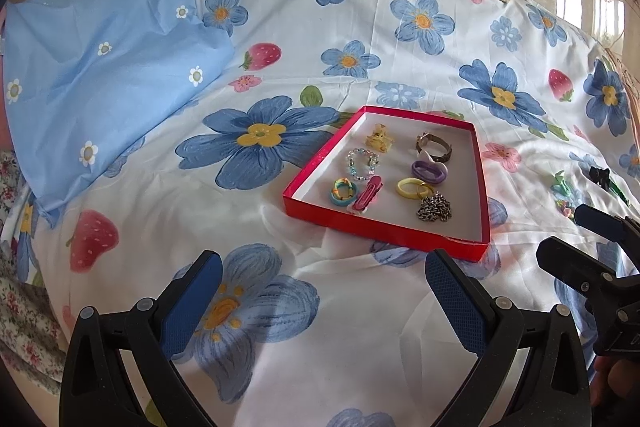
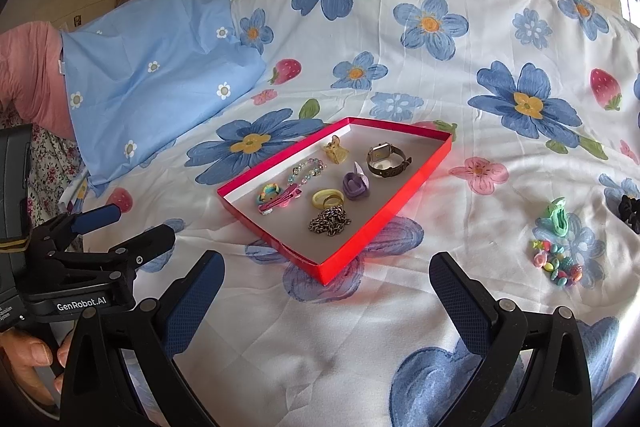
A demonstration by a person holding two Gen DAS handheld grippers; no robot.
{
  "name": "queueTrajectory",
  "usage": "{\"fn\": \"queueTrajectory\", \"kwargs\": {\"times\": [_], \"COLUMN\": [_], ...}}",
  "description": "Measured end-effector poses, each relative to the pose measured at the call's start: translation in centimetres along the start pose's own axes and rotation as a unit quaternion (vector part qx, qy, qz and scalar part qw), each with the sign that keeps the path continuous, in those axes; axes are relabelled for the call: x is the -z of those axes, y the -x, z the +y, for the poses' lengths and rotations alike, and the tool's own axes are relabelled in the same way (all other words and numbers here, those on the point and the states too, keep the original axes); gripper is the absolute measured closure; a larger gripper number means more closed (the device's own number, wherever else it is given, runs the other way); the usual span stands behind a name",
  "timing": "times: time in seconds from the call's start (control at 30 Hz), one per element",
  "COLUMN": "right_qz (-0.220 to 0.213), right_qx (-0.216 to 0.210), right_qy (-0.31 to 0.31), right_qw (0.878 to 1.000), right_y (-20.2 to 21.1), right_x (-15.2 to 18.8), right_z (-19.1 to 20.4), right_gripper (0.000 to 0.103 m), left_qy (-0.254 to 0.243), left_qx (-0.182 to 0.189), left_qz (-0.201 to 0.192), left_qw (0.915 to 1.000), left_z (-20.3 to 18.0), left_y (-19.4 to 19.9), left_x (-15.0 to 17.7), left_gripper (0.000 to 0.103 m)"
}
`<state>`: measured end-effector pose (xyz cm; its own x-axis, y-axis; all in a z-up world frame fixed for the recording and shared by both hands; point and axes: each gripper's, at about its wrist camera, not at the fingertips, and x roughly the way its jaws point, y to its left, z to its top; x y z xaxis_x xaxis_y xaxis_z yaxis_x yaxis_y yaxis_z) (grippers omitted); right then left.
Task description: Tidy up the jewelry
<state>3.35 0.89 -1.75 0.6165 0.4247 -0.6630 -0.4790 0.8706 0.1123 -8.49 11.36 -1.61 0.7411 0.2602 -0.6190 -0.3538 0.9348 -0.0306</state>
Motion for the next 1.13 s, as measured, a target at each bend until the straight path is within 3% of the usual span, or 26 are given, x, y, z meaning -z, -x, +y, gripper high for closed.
{"fn": "queueTrajectory", "kwargs": {"times": [1.13], "right_qz": [0.005], "right_qx": [0.000], "right_qy": [-0.007], "right_qw": [1.000], "right_y": [-0.4], "right_x": [0.0], "right_z": [-1.4], "right_gripper": [0.000], "left_qy": [-0.006], "left_qx": [0.008], "left_qz": [0.005], "left_qw": [0.9999], "left_z": [-0.5], "left_y": [-0.8], "left_x": [-0.6], "left_gripper": [0.001]}}
